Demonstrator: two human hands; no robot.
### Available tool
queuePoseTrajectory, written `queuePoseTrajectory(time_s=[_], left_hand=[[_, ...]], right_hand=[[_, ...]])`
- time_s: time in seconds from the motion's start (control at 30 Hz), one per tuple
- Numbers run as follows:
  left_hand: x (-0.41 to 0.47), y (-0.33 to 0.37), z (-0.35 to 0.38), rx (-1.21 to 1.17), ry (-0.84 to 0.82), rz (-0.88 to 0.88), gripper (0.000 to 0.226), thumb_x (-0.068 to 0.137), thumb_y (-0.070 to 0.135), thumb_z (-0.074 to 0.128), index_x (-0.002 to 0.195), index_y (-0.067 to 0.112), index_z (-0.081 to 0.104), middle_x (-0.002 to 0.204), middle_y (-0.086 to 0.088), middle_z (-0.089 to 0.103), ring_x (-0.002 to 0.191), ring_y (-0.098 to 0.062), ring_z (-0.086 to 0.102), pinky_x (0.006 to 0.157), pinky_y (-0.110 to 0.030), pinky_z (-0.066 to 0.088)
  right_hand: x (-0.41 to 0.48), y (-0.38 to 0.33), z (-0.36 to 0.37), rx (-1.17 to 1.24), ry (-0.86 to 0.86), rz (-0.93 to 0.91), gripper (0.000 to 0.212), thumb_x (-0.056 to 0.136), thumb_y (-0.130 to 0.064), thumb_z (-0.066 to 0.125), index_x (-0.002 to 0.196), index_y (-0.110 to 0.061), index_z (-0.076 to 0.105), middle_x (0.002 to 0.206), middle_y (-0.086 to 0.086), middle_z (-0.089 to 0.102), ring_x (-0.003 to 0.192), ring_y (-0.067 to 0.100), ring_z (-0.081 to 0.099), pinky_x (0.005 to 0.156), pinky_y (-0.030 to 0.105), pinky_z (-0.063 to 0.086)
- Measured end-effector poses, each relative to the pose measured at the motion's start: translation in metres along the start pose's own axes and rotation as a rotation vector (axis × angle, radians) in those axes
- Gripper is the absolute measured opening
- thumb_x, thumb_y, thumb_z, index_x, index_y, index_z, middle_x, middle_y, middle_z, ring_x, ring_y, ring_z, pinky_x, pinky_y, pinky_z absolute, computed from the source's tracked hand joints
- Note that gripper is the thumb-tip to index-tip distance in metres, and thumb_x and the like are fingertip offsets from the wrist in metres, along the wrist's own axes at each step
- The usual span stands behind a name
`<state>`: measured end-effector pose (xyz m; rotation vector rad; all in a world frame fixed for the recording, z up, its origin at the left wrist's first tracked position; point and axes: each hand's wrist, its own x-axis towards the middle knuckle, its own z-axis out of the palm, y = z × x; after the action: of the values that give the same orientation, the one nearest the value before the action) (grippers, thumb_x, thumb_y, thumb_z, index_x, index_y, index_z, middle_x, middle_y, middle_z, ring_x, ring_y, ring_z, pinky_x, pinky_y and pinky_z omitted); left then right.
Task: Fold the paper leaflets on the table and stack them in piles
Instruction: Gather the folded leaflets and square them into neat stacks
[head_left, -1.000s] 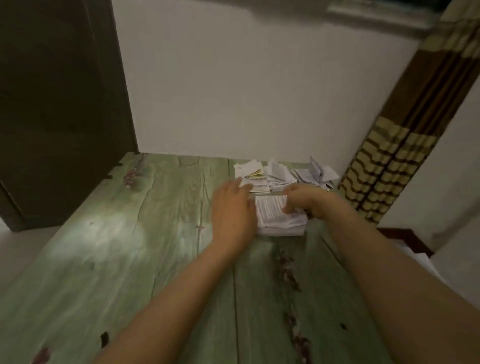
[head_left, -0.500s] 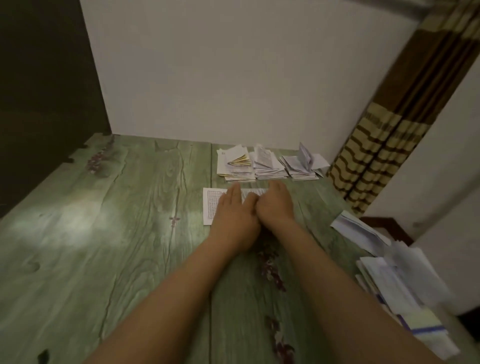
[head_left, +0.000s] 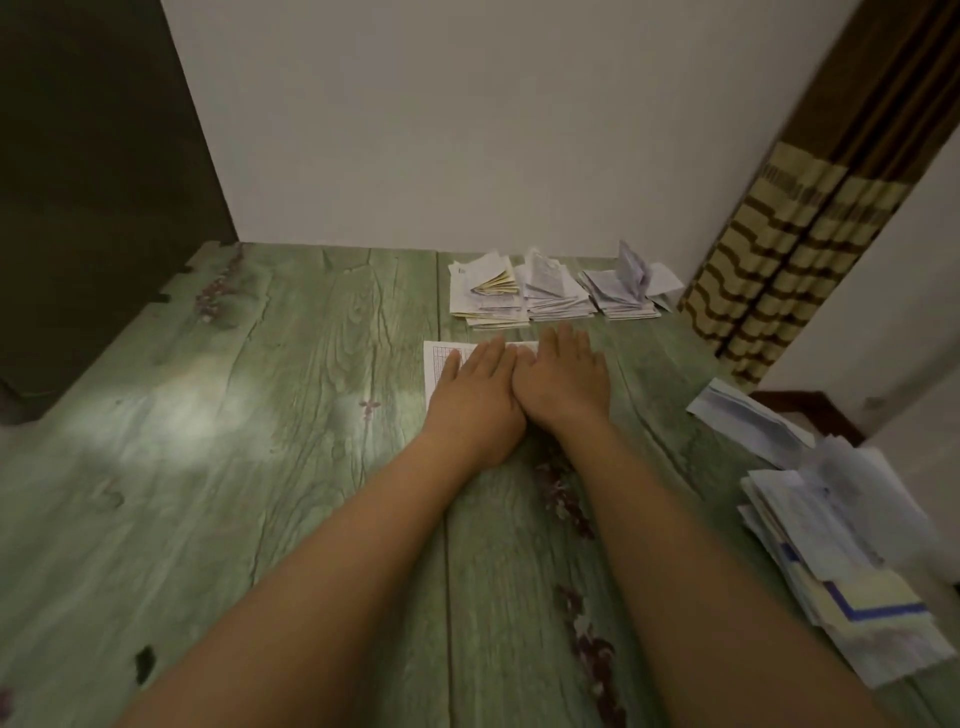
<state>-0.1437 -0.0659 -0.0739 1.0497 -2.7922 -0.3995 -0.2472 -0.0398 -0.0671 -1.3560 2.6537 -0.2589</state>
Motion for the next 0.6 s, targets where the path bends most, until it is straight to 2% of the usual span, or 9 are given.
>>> queuePoseTrajectory(time_s=[0.1,0.27,0.43,0.6], left_hand=[[0.0013,0.0,0.0,-0.006,-0.016,-0.014,0.06,0.099,0.031,0.029,0.151,0.016,0.002,0.159,-0.003,0.0,0.146,-0.014,-0.002,0.118,-0.038,-0.005],[0.0031,0.0004,0.0023,-0.021,0.012,-0.033,0.056,0.1,0.026,0.023,0.151,0.014,0.004,0.159,-0.003,0.0,0.146,-0.014,-0.003,0.117,-0.038,-0.006],[0.0042,-0.0001,0.0038,-0.012,-0.005,-0.033,0.054,0.101,0.028,0.019,0.151,0.012,0.005,0.159,-0.004,0.0,0.146,-0.014,-0.002,0.117,-0.037,-0.005],[0.008,-0.0026,0.0063,0.011,-0.004,-0.044,0.053,0.102,0.03,0.014,0.151,0.012,0.005,0.159,-0.003,0.0,0.146,-0.014,-0.002,0.117,-0.036,-0.005]], right_hand=[[0.0007,-0.0017,0.001,-0.003,-0.004,0.018,0.057,0.1,-0.038,0.014,0.151,-0.012,0.004,0.159,0.007,-0.005,0.145,0.024,-0.006,0.118,0.041,-0.002],[0.004,0.004,-0.0022,0.0,-0.051,-0.067,0.052,0.102,-0.036,0.012,0.151,-0.02,0.006,0.159,0.007,-0.004,0.145,0.027,-0.005,0.117,0.042,-0.001],[-0.0041,0.0065,0.0059,-0.008,0.046,0.063,0.055,0.101,-0.036,0.012,0.15,-0.012,0.004,0.158,0.011,-0.003,0.145,0.028,-0.003,0.117,0.045,0.0],[-0.004,0.0062,0.0056,-0.006,0.054,0.075,0.056,0.101,-0.036,0.013,0.15,-0.01,0.005,0.158,0.012,0.001,0.145,0.029,0.001,0.116,0.045,0.0]])
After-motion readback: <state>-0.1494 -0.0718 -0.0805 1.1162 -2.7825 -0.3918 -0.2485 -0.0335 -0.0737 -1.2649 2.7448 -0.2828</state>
